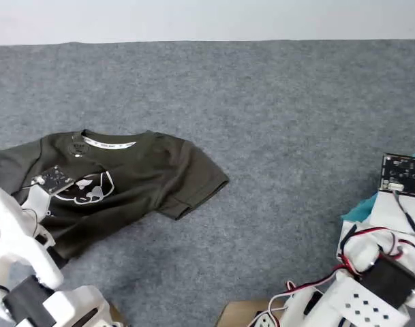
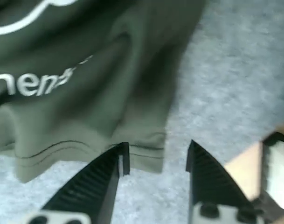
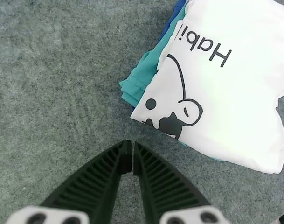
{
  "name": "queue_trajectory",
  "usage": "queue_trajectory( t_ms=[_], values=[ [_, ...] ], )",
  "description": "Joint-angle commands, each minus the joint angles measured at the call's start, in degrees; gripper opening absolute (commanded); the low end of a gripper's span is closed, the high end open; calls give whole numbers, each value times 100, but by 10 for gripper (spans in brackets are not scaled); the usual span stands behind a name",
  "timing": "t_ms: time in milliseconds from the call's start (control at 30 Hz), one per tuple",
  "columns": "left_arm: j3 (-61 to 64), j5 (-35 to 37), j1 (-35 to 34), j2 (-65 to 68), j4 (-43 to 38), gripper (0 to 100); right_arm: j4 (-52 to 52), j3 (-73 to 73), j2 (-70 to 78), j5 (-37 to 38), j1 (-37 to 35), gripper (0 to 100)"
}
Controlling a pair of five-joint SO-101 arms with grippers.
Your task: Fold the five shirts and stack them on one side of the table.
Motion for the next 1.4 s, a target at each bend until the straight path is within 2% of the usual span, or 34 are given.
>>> queue_trajectory(
  t_ms=[0,200,500,667,867,1100,1267,1367],
  values=[
    [92,-79,-105,-211,-492,225,-48,-18,-92,18,-66,11],
    [453,-396,-229,-211,-730,225,-48,-18,-92,18,-66,11],
    [541,-413,-237,-176,-985,225,-48,-18,-84,26,-66,11],
    [391,-404,-246,527,-1310,225,-48,-18,-84,26,-66,11],
    [-171,-378,-334,1354,-1301,220,-48,-18,-84,35,-66,11],
    [-426,-378,-308,1556,-1310,122,-48,-26,-84,18,-84,11],
    [-426,-378,-308,1556,-1292,21,-119,-26,-57,0,-822,11],
    [-426,-378,-325,1556,-1284,2,-426,62,-4,-484,-1534,14]
  ],
)
